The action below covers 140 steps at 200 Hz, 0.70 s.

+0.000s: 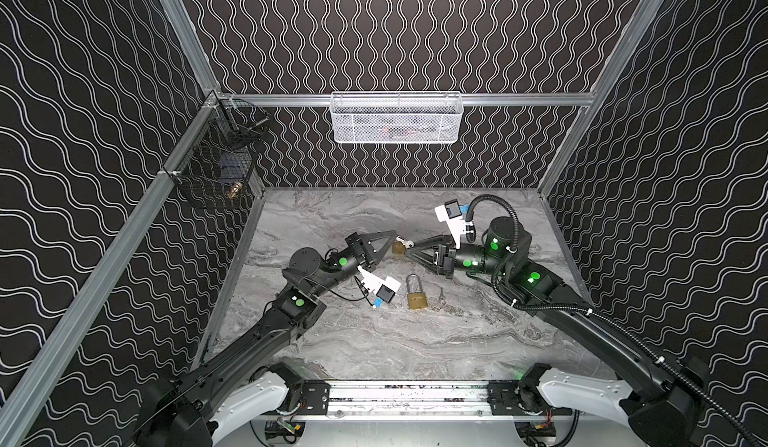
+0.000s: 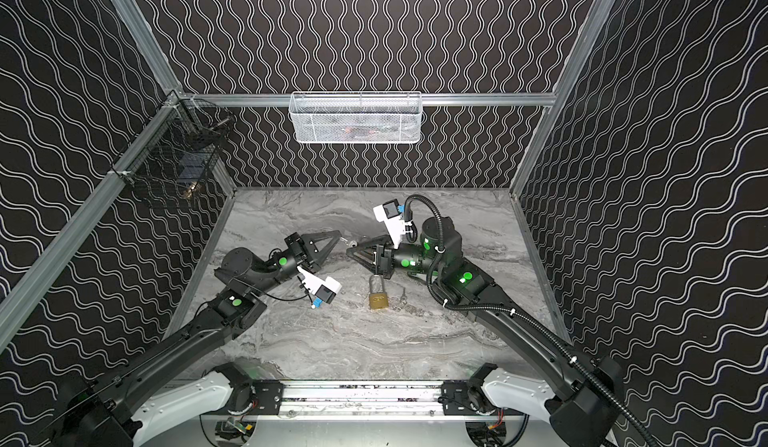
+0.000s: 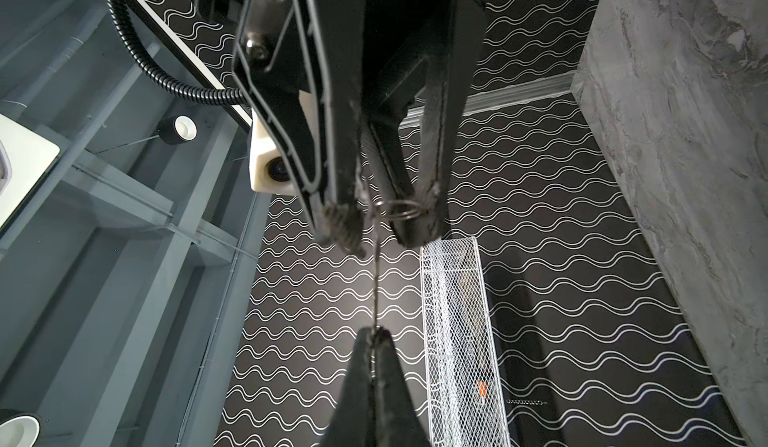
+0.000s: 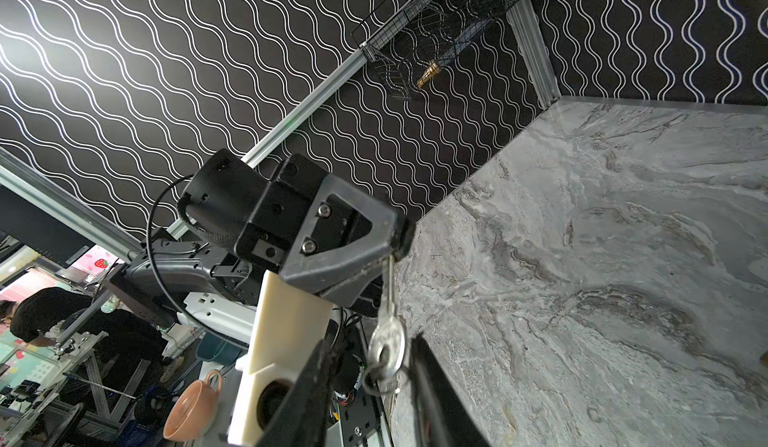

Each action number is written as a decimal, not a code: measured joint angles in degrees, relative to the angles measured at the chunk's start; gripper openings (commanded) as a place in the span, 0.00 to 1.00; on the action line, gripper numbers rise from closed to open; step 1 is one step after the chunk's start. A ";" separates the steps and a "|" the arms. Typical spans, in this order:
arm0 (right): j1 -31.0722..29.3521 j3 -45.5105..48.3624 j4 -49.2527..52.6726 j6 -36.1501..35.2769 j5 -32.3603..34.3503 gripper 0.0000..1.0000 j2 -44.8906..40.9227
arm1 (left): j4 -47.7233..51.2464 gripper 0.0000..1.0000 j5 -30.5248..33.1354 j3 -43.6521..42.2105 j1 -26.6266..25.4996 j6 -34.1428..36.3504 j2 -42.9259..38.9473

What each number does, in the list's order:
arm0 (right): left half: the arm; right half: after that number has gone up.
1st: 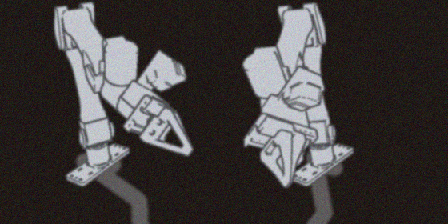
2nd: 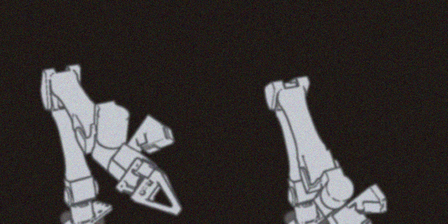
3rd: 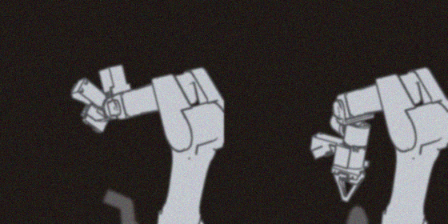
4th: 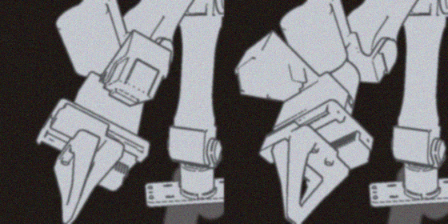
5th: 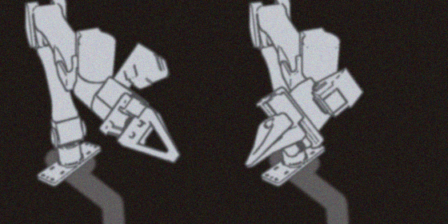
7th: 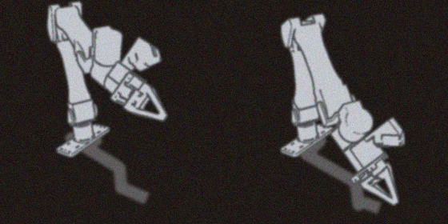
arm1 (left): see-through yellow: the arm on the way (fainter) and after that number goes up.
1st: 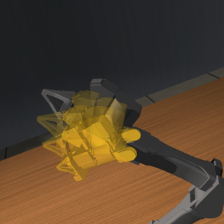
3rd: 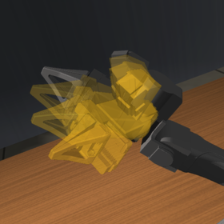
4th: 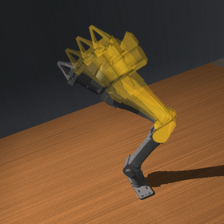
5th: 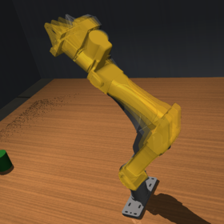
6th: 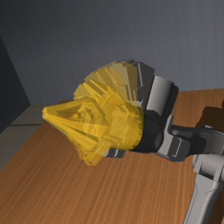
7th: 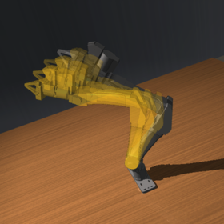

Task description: Unlock with the key

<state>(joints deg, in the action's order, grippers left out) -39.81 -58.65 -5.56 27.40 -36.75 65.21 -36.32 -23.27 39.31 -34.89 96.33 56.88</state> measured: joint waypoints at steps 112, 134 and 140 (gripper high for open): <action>0.02 -0.15 0.00 -0.26 0.28 0.14 -0.52 | -0.92 0.00 0.04 0.00 0.00 -0.20 -0.15; 0.00 -0.15 0.00 -0.22 0.15 0.11 -0.50 | -1.14 0.00 0.09 -0.07 0.00 -0.20 -0.35; 0.00 -0.15 -0.02 -0.20 0.04 0.11 -0.50 | -1.25 0.00 0.07 -0.09 0.00 -0.20 -0.44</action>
<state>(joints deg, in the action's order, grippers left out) -39.81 -58.81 -5.58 27.20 -36.71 64.71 -37.56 -23.20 39.22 -34.89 96.14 56.45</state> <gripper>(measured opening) 0.112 0.049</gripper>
